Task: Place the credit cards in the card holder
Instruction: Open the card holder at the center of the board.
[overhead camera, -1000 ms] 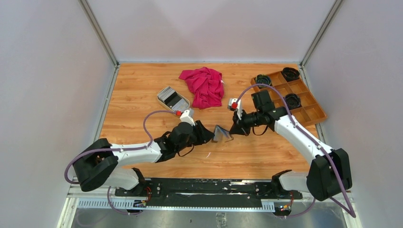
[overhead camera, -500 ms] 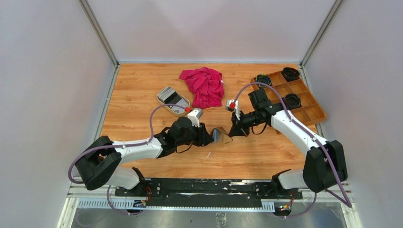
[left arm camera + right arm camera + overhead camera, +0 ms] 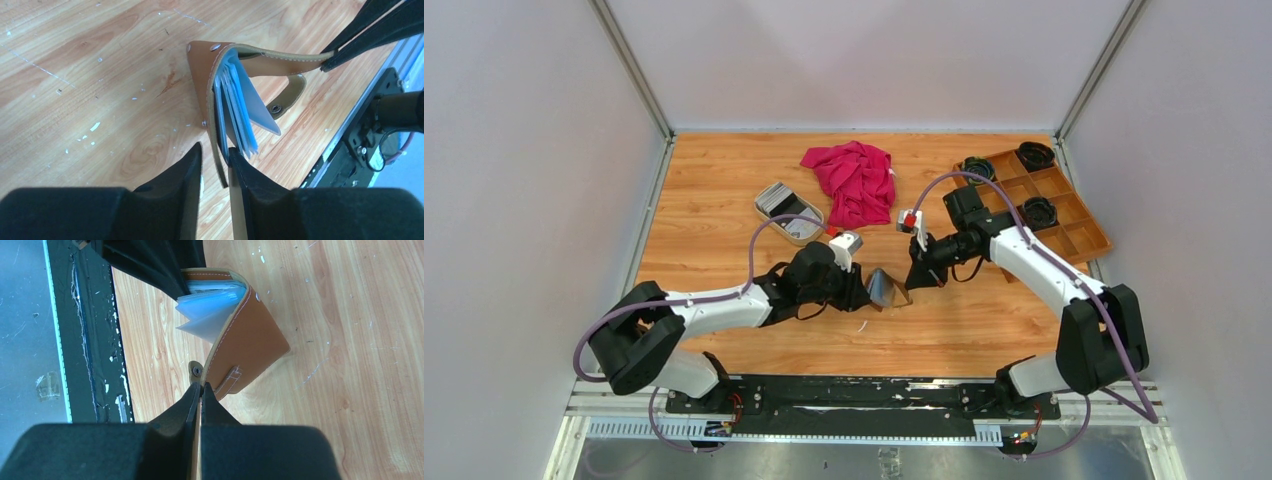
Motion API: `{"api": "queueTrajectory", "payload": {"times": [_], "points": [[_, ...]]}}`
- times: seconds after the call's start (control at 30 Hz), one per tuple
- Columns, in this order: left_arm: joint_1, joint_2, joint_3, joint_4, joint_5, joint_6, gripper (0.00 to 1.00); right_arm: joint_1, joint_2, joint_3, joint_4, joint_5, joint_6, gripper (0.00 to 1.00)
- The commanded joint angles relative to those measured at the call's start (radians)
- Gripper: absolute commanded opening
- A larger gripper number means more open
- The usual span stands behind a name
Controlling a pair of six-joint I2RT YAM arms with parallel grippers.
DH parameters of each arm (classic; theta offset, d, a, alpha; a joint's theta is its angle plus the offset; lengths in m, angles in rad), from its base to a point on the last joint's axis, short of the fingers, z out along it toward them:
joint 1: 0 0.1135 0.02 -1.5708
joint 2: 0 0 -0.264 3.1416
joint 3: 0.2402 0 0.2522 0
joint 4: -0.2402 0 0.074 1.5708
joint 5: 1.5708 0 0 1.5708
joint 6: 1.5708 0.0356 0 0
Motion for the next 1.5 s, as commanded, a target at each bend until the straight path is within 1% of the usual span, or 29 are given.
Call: {"api": "queueTrajectory", "payload": {"times": [0.0, 0.07, 0.13, 0.17, 0.23, 0.43, 0.57, 0.7, 0.8, 1.0, 1.13, 1.27, 1.47], "points": [[0.015, 0.010, 0.031, -0.037, 0.027, 0.073, 0.25, 0.008, 0.011, 0.036, -0.043, -0.023, 0.016, 0.00], [0.018, 0.014, 0.036, -0.040, 0.059, 0.093, 0.16, 0.003, 0.014, 0.038, -0.047, -0.028, 0.022, 0.00], [0.022, 0.018, 0.048, -0.045, 0.106, 0.109, 0.01, -0.006, 0.018, 0.042, -0.049, -0.028, 0.031, 0.00], [0.023, 0.018, 0.053, -0.045, 0.133, 0.112, 0.00, -0.011, 0.023, 0.043, -0.049, -0.024, 0.036, 0.00], [0.023, 0.010, 0.059, -0.047, 0.178, 0.107, 0.00, -0.025, 0.038, 0.048, -0.052, -0.014, 0.046, 0.00], [0.033, 0.015, 0.081, -0.066, 0.372, 0.041, 0.00, -0.072, 0.106, 0.090, -0.098, 0.026, 0.057, 0.00], [0.043, 0.052, 0.089, -0.066, 0.498, -0.019, 0.00, -0.094, 0.145, 0.127, -0.137, 0.061, 0.051, 0.00], [0.073, 0.133, 0.108, -0.065, 0.572, -0.077, 0.00, -0.106, 0.219, 0.190, -0.203, 0.083, 0.017, 0.03], [0.094, 0.192, 0.127, -0.065, 0.579, -0.094, 0.00, -0.106, 0.291, 0.259, -0.255, 0.085, -0.007, 0.04], [0.155, 0.299, 0.178, -0.065, 0.548, -0.092, 0.00, -0.106, 0.441, 0.375, -0.294, 0.109, -0.027, 0.05], [0.202, 0.337, 0.192, -0.065, 0.525, -0.080, 0.00, -0.106, 0.500, 0.442, -0.298, 0.114, -0.028, 0.08], [0.245, 0.374, 0.200, -0.066, 0.535, -0.075, 0.00, -0.106, 0.563, 0.508, -0.307, 0.108, -0.023, 0.11], [0.259, 0.398, 0.212, -0.065, 0.563, -0.075, 0.00, -0.106, 0.620, 0.596, -0.320, 0.113, -0.024, 0.11]]}}
